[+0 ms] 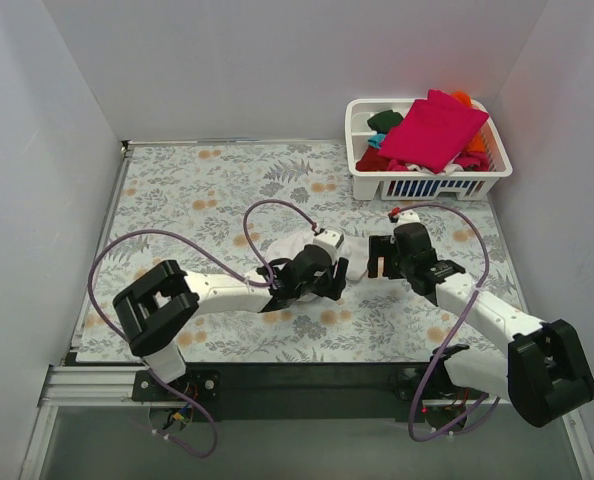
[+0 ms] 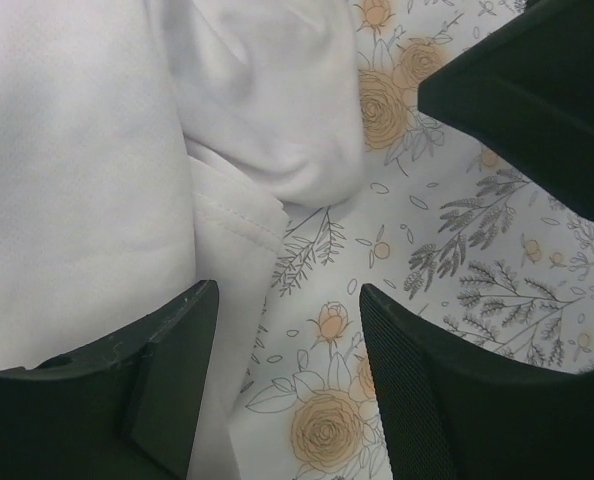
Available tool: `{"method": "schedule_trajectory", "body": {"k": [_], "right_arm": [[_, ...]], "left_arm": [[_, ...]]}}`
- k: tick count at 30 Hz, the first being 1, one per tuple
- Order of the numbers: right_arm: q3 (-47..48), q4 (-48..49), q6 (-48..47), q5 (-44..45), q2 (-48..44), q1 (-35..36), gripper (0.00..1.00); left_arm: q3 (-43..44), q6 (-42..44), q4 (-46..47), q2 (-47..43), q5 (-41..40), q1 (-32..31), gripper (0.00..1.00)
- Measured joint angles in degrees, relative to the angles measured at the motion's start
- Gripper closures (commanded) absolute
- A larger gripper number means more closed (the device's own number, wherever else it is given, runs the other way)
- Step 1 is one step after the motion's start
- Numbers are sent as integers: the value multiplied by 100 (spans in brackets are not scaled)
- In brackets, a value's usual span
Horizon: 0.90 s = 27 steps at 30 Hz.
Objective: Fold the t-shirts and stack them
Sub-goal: Flatten the tshirt out
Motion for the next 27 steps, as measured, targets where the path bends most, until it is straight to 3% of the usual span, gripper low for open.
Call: {"method": "schedule_trajectory", "body": {"k": [11,13,14,16,17,18,27], "right_arm": [[-90,52,-39,-236,-240,-243,23],[-90,61,-46,-304,-240,-256,24],[-90,76,-55,-343,-240,-260,25],[-90,122,-90,-498,-238,-260,25],[-90,146,-109,-581,-227,-260,26],[-90,181,-133,-702,-210,-260,26],[26,376,-175,-1126,629,219,28]], "left_arm": [[422,232,-7,719,-608,-37,51],[452,286,-33,828,-754,-42,61],[468,302,-61,870,-839,-44,72],[474,337,-114,901,-997,-46,84],[474,345,-129,898,-1064,-46,96],[474,339,-127,894,-1134,-46,100],[155,339,-179,205,-1340,-46,100]]}}
